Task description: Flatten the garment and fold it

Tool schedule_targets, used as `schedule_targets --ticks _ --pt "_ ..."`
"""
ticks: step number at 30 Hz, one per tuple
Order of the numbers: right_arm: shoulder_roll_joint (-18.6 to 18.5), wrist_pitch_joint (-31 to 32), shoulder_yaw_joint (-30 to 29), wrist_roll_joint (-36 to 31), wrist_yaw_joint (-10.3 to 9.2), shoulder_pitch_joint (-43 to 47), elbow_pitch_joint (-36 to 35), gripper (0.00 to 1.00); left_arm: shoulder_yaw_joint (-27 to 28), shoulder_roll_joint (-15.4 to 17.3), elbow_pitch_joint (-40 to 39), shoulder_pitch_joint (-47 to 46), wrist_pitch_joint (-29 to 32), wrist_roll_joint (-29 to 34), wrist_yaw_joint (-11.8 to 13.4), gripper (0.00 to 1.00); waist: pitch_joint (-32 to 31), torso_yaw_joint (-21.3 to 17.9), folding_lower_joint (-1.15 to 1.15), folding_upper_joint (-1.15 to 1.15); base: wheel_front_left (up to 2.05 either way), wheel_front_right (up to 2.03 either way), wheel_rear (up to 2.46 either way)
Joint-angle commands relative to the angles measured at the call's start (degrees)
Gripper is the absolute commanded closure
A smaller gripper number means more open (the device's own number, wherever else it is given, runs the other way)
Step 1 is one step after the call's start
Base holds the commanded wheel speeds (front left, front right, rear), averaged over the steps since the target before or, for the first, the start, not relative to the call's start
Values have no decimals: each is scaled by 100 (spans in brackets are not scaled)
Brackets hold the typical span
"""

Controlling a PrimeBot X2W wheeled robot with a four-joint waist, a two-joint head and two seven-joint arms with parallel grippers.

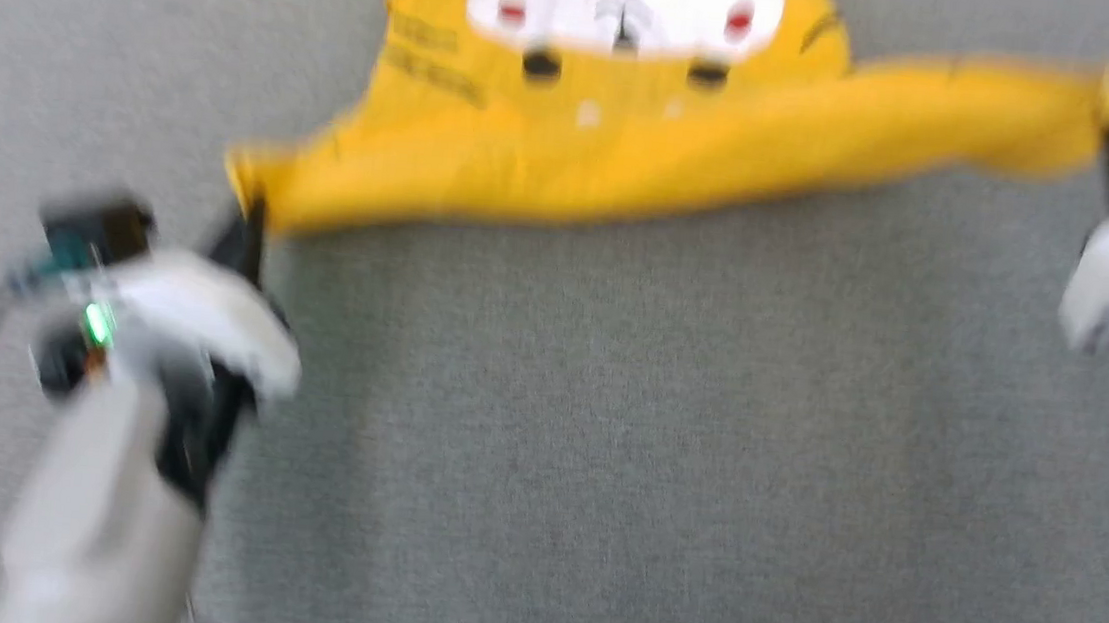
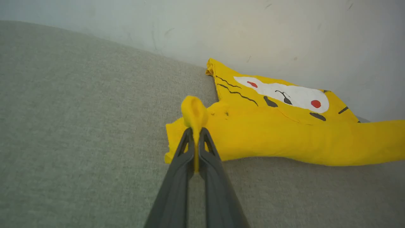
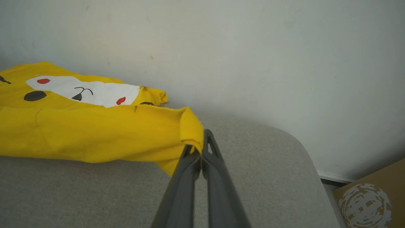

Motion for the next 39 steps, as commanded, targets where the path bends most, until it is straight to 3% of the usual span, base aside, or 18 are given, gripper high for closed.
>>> schedule_targets --ticks 1,6,11,18,27,35,36,37,38,39 --pt "45 65 -99 98 -13 409 -154 100 -34 -71 -127 355 28 -57 -12 100 -715 147 2 0 0 0 0" --pt "416 140 -751 350 -13 1837 -799 100 -64 -382 -604 1606 36 -309 145 100 -1102 184 2 0 0 0 0" --pt "970 381 -1394 237 -13 3063 -1439 100 -182 -495 -954 2503 28 -274 368 100 -1292 245 2 0 0 0 0" --pt "1734 1404 -2008 142 -13 4224 -2029 100 -198 -501 -1341 3222 94 -218 733 100 -1377 278 2 0 0 0 0" --pt "1911 2777 -2660 359 -13 4869 -2082 100 -185 -391 -1562 3750 265 -132 1098 100 -1361 315 2 0 0 0 0" --pt "1914 2834 -2547 680 -13 4913 -1549 100 -238 -418 -1699 3773 262 -128 1142 100 -1192 411 2 0 0 0 0" --pt "1914 2777 -2502 685 -13 4888 -1506 95 -249 -424 -1717 3752 246 -122 1135 100 -1178 433 2 0 0 0 0" --pt "1914 2702 -2461 673 -13 4865 -1492 53 -254 -437 -1739 3733 224 -126 1127 100 -1167 453 2 0 0 0 0" --pt "1915 2637 -2455 685 -13 4843 -1492 0 -262 -449 -1758 3717 212 -130 1118 100 -1161 474 2 0 0 0 0" --pt "1915 2568 -2449 685 -13 4826 -1518 0 -275 -454 -1776 3703 206 -128 1111 100 -1154 497 2 0 0 0 0"
